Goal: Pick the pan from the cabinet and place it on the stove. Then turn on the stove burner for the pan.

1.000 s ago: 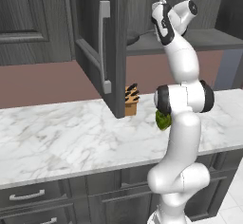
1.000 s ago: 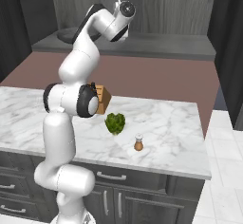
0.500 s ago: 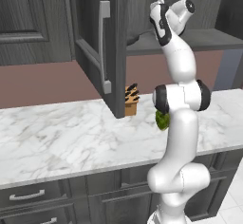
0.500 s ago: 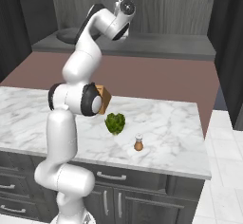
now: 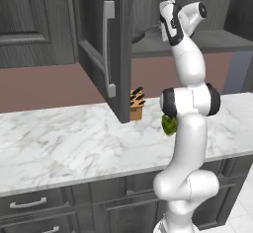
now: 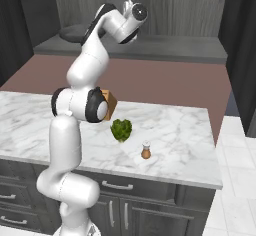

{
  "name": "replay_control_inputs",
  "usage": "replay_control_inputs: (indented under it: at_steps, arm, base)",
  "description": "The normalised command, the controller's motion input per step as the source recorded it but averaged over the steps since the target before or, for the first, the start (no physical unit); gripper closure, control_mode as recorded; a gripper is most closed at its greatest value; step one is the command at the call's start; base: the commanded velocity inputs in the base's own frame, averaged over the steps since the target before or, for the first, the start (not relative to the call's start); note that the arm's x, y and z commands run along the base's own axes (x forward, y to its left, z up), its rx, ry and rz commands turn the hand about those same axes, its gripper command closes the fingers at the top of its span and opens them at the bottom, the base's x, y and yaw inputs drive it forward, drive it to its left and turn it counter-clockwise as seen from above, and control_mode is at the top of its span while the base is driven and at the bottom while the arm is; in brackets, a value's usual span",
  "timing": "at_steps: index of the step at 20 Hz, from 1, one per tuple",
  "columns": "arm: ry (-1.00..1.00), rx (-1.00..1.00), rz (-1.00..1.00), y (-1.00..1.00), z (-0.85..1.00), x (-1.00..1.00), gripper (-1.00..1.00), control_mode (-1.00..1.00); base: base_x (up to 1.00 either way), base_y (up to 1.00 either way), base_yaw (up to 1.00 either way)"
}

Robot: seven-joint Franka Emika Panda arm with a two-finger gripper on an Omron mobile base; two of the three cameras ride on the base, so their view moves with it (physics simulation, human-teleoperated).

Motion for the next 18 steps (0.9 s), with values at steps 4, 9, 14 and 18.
replay_control_inputs:
  at_steps: [4, 9, 14, 18]
  arm:
    - [-0.19, 0.14, 0.00, -0.02, -0.14, 0.00, 1.00, -1.00]
    - [-0.20, 0.08, 0.00, -0.01, -0.06, -0.18, 1.00, -1.00]
    - [-0.11, 0.00, -0.03, -0.15, 0.08, -0.53, 1.00, -1.00]
    - [-0.02, 0.00, -0.06, -0.31, 0.18, -0.51, 1.00, -1.00]
  base:
    - [0.00, 0.00, 0.00]
    - [0.00, 0.00, 0.00]
    - [0.00, 0.00, 0.00]
    - [0.00, 0.00, 0.00]
